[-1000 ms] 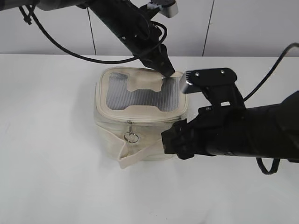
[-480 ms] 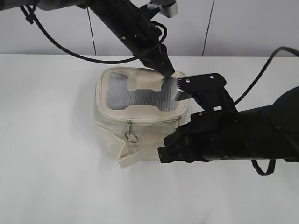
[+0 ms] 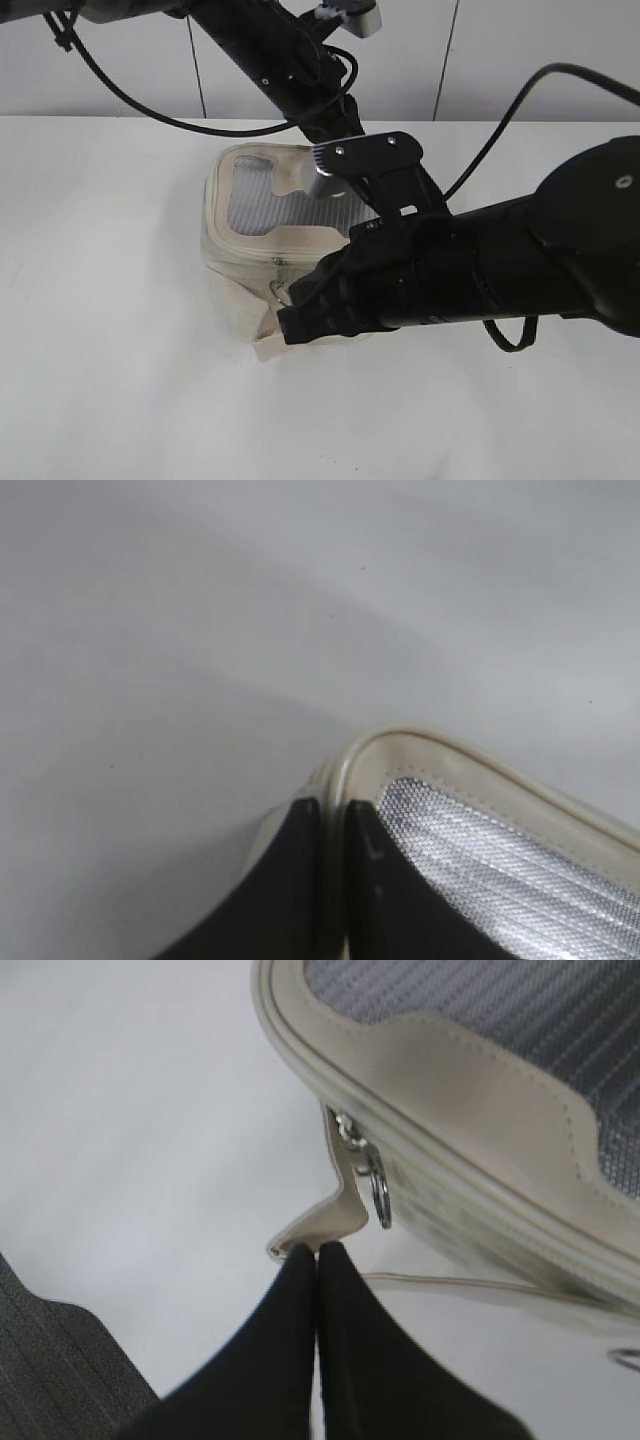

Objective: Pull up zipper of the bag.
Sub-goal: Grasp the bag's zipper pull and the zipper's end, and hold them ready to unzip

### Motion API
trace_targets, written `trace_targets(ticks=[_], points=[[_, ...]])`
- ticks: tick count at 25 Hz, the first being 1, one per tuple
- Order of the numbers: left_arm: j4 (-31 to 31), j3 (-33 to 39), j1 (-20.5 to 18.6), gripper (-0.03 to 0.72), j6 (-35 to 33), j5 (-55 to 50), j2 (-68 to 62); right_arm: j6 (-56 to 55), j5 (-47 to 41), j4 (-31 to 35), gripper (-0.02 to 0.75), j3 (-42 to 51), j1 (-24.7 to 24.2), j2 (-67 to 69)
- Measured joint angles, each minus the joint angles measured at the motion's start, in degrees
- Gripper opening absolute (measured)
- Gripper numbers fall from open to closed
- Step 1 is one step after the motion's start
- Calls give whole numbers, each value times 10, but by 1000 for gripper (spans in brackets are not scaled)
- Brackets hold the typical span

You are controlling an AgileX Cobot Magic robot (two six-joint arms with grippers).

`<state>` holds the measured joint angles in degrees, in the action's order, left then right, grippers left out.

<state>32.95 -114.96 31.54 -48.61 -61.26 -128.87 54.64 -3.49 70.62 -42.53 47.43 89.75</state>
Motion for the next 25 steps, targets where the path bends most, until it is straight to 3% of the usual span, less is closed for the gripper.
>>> trace_targets(ticks=[4,6,11,13,18,25], points=[[0,0,0,33,0,0,0,-2,-1,20,9,13,0,-5],[0,0,0,33,0,0,0,-3,-1,40,48,52,0,-26],[0,0,0,33,0,0,0,-4,79,67,419,153,0,-97],[0,0,0,33,0,0,0,-4,116,67,489,156,-1,-108],[0,0,0,33,0,0,0,-5,173,62,522,148,-1,-103],[0,0,0,33,0,0,0,-42,178,7,524,99,-2,-54]])
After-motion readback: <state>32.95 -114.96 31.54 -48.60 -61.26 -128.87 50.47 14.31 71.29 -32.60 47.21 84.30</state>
